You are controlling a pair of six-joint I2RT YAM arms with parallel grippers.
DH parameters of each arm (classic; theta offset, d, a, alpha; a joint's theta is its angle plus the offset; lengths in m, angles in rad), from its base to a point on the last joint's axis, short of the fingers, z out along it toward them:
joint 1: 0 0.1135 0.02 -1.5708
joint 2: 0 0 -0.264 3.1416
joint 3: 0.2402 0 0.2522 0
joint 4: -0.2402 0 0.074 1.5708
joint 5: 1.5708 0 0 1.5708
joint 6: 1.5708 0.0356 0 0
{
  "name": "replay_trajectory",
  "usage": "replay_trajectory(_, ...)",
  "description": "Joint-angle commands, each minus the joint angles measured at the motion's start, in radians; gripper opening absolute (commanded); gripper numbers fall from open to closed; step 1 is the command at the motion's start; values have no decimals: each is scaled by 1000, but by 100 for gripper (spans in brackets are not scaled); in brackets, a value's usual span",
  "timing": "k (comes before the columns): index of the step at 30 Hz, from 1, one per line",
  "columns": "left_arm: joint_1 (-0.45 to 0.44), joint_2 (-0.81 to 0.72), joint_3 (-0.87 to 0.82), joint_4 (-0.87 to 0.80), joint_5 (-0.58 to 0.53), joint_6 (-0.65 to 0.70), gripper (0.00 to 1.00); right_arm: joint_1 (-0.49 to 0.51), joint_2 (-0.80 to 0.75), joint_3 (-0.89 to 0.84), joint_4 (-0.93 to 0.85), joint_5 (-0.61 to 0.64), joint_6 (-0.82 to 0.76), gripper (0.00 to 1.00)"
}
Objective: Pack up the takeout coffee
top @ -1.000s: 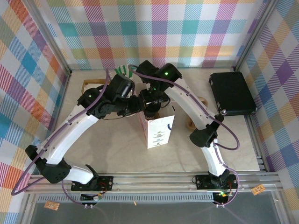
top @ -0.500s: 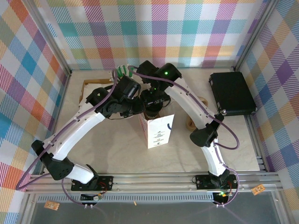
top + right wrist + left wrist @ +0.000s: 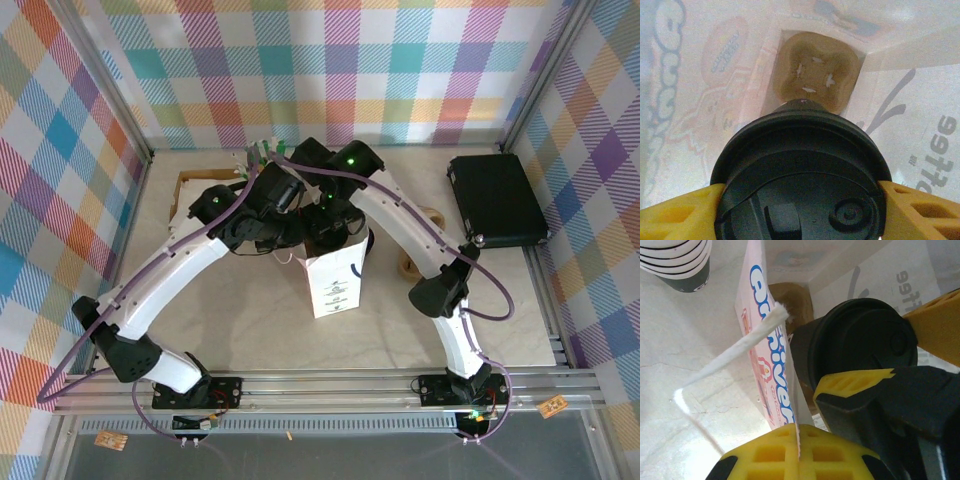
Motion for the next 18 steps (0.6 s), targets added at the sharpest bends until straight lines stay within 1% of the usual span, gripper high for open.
replay_trajectory(1,-12,-57,-30,-51,9,98,0,9,-73,-44,-28,38,-1,25)
replay_trajectory(3,-11,-91,-71,-26,19,133,0,12,-100,-87,-14,39,31,25)
replay_trajectory(6,-5,-162,-166,65,49,170,0,20,-137,-162,24,23,103,25)
replay_trajectory(8,9,-203,-218,134,96,175,0,23,-148,-197,38,-3,141,24)
replay_trajectory(11,29,-248,-267,206,187,197,0,36,-136,-189,2,-18,191,25)
replay_trajectory(15,31,-264,-262,191,189,201,0,48,-124,-170,-76,-6,262,25)
replay_trajectory(18,32,-269,-264,167,216,180,0,57,-134,-165,-77,3,329,24)
